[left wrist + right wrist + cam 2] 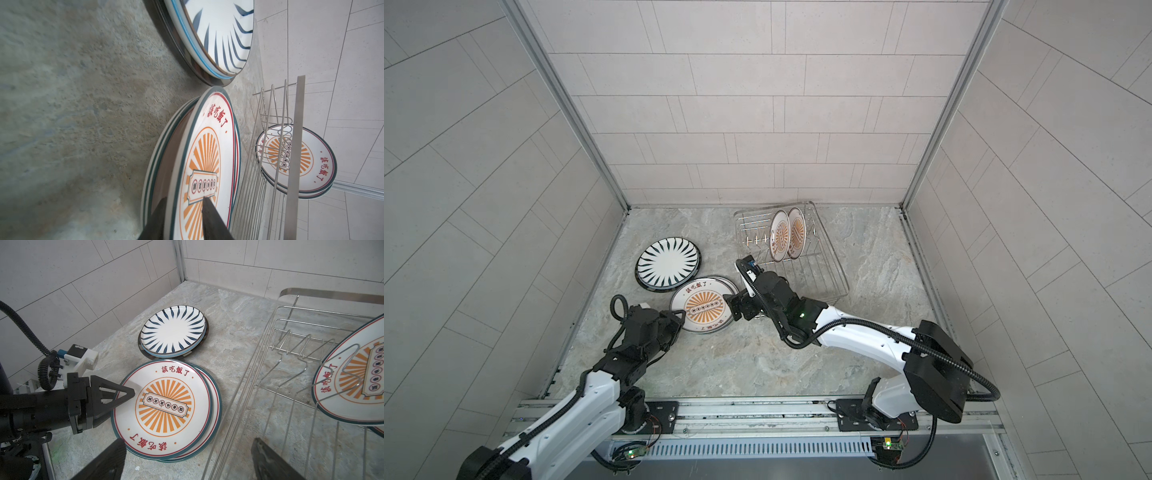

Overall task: Unload the plates from the dish rack
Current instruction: 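Open the left gripper, leaving the sunburst plate flat on the stack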

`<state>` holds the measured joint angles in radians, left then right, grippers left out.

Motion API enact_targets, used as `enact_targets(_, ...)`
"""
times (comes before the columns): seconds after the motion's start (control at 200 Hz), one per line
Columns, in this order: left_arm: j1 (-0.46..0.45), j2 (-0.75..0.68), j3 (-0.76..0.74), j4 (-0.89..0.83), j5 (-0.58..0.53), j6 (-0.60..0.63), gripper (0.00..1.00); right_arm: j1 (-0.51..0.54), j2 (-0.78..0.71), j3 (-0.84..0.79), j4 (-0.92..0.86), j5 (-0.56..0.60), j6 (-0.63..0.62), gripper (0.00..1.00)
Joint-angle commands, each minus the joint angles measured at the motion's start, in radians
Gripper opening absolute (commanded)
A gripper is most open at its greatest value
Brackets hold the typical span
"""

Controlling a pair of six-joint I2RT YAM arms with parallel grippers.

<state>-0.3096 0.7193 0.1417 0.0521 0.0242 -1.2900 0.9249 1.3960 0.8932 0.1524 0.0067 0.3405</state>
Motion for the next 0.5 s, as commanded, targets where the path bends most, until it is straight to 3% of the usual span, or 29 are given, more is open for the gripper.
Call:
enact_targets(0.0,0.005,-0.016,0.026,-0.027,-0.052,0.014,0.34,0.006,-0.013,-0.009,0.004,0.021,0.005,0.96)
enact_targets(0.495,0.005,0.035,0.021,-0.011,-0.057,0.031,0.41,0.006,-0.007,-0.009,0.008,0.019,0.007,0.96)
